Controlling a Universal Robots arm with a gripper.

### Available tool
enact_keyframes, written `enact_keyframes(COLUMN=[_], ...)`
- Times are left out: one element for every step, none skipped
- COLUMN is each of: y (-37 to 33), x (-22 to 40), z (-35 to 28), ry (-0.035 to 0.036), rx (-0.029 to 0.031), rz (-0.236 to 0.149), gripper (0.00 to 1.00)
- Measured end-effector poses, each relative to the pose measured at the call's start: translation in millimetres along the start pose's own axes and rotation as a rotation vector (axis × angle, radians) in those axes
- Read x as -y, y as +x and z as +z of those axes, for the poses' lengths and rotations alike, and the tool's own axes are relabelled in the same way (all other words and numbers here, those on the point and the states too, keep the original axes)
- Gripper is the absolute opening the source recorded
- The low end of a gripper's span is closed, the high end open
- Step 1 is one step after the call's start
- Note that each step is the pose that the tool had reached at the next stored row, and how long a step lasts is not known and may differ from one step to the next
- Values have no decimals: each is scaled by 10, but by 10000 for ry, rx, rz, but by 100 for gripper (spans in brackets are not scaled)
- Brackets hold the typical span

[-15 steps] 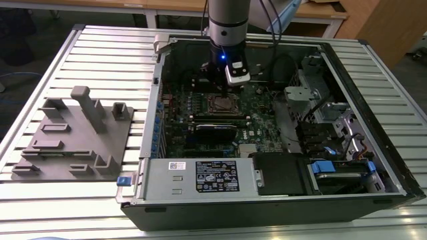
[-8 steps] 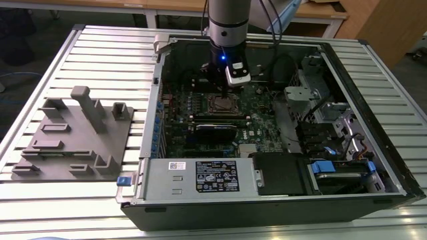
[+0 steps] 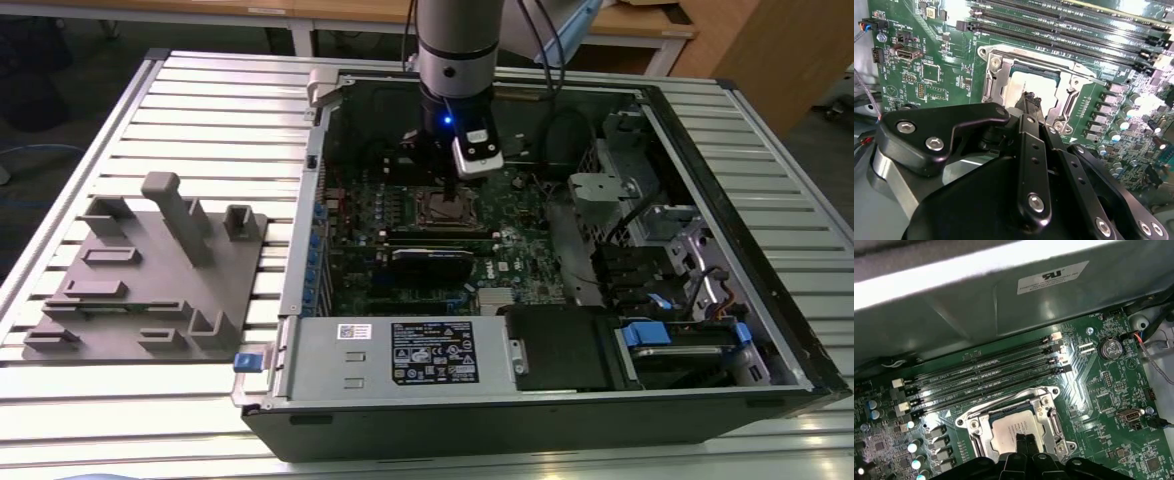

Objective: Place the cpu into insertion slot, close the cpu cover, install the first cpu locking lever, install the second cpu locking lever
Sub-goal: 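Install the first cpu locking lever, then install the second cpu locking lever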

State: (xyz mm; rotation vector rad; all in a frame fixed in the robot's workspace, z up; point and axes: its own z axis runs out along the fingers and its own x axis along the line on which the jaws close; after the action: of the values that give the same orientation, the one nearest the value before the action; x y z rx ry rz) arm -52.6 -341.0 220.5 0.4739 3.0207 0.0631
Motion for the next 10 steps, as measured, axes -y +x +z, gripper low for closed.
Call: enact_keyframes(y=[0, 0, 0, 0, -1, 0, 0, -1, -1, -1], x=[1, 1, 1, 1, 1, 1, 2, 1, 1, 1], z=[0, 0, 0, 0, 0, 0, 0, 0, 0, 0], ry=[-1, -2, -3, -3, -3, -3, -3, -3, -4, -3], rx=[-2, -2, -3, -3, -3, -3, -3, -3, -3, -3], rz=[-33, -40, -40, -46, -50, -50, -51, -50, -51, -51], gripper=[10, 10, 10, 10, 10, 10, 10, 10, 10, 10])
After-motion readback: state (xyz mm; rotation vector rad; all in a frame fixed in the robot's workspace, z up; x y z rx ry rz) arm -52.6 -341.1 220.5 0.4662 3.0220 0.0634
